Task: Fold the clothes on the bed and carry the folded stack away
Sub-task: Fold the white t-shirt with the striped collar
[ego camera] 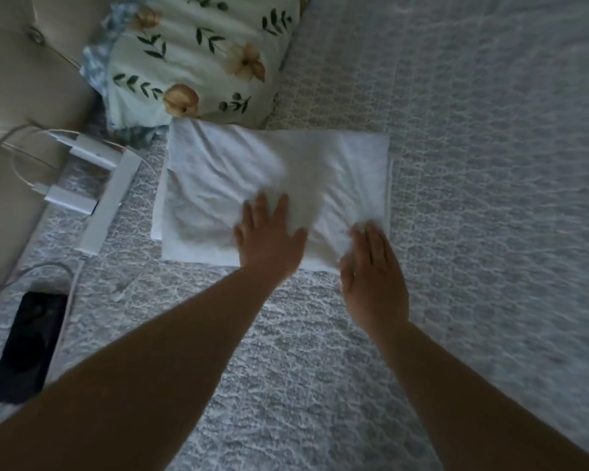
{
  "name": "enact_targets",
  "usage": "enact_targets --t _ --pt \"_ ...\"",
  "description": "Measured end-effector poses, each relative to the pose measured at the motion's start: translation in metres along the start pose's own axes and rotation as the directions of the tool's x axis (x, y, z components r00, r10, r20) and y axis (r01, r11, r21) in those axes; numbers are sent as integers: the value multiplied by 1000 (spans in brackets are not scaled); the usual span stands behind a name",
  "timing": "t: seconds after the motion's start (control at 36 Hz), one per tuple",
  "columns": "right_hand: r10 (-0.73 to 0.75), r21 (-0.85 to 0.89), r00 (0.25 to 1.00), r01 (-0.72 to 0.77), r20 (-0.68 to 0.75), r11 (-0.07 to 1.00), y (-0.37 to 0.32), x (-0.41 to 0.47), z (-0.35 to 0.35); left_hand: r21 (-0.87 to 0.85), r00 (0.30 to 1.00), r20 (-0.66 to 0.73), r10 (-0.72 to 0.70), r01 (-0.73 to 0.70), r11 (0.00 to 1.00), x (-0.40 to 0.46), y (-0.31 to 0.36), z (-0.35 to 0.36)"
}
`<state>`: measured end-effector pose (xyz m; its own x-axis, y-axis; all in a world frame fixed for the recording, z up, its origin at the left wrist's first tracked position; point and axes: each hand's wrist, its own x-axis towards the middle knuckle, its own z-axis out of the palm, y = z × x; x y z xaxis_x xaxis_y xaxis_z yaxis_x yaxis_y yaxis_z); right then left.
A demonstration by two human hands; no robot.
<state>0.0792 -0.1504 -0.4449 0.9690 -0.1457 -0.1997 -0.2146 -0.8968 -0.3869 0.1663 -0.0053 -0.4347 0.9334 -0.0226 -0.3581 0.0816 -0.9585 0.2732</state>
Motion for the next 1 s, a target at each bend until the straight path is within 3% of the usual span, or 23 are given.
enact_targets --t 0.11,0.17,0.31,0.56,0.81,1.0 --pt "124 -62 975 -114 186 992 37 -63 -10 111 986 -49 158 -151 982 -80 35 38" --pt "176 -68 960 -165 216 984 63 -88 -23 154 981 -8 191 -188 970 -107 52 51" --pt "164 -101 976 -151 141 983 135 -126 -73 216 936 110 335 -351 911 -159 120 75" --pt "254 54 967 -256 34 965 277 -204 -147 233 876 115 468 -482 845 -255 282 128" --pt "378 5 917 -382 124 924 392 -302 -184 135 825 217 521 -554 821 -343 406 186" --pt "501 69 854 -513 139 855 436 -325 -214 183 761 261 594 -643 743 -359 462 191"
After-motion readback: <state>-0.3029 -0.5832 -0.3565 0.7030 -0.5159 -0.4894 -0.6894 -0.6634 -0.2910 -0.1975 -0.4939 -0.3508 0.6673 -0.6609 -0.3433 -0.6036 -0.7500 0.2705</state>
